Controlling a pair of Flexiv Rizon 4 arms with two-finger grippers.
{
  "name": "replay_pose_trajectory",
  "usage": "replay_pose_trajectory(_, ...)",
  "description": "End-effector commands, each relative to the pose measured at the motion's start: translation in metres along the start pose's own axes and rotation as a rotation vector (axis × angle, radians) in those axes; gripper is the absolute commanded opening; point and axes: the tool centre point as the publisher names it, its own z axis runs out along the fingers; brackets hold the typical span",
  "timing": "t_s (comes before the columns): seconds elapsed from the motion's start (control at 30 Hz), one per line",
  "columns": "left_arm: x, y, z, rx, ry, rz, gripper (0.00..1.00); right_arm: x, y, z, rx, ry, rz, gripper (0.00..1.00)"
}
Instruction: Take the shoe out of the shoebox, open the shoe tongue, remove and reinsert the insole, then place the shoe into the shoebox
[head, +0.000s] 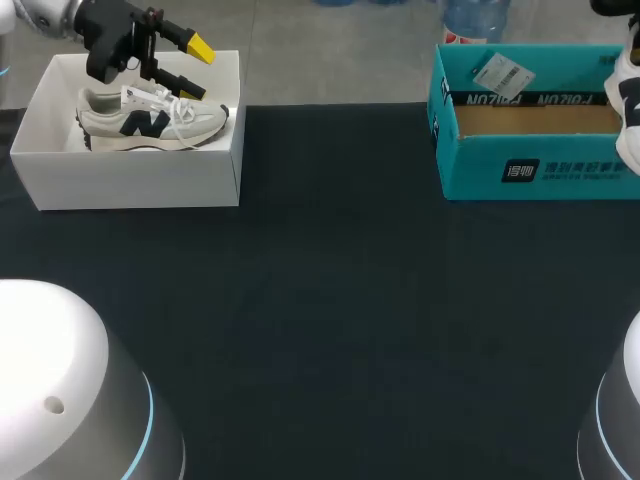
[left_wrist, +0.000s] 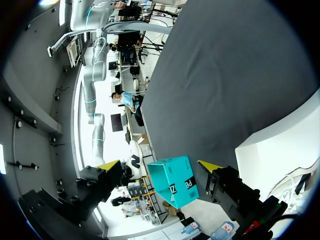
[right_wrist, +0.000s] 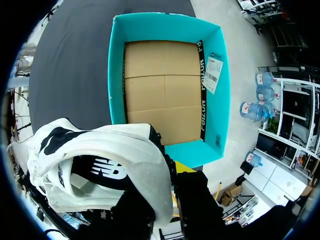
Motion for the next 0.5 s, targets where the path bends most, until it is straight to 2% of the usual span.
replay_pose_trajectory(0.03, 0.000, 0.000, -0.001, 0.003, 0.002, 0.001, 1.00, -0.009, -0.002, 0.002, 0.008, 0.044, 0.057, 0.00)
replay_pose_trajectory(0.17, 0.000, 0.000, -0.001, 0.003, 0.002, 0.001, 1.00, -0.006, -0.016, 0.003, -0.004, 0.095, 0.382, 0.00)
replay_pose_trajectory(0.3, 0.000, 0.000, -0.001, 0.003, 0.002, 0.001, 1.00, -0.001, -0.027, 0.000, 0.062, 0.135, 0.733, 0.00)
replay_pose_trajectory(0.5, 0.000, 0.000, -0.001, 0.003, 0.002, 0.001, 1.00, -0.002, -0.027, -0.009, 0.085, 0.196, 0.975, 0.00)
